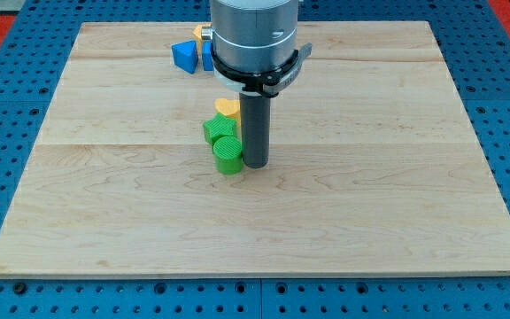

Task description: Point at the blue cube

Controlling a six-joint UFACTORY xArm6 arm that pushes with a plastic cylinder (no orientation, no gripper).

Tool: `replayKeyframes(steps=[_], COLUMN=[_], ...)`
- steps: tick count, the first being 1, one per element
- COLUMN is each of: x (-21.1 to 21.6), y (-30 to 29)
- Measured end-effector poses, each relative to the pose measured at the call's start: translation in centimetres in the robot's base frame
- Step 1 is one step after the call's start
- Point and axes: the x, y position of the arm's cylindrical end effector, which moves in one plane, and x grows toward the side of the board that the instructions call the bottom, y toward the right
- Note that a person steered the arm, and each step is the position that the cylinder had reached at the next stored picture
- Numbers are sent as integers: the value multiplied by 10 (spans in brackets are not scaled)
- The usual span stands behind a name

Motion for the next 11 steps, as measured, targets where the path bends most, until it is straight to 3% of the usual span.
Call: replayKeyframes(steps=[1,2,3,7,9,11], x=[27,17,-34,-279,-250,-253], y=[22,71,100,111,28,-53])
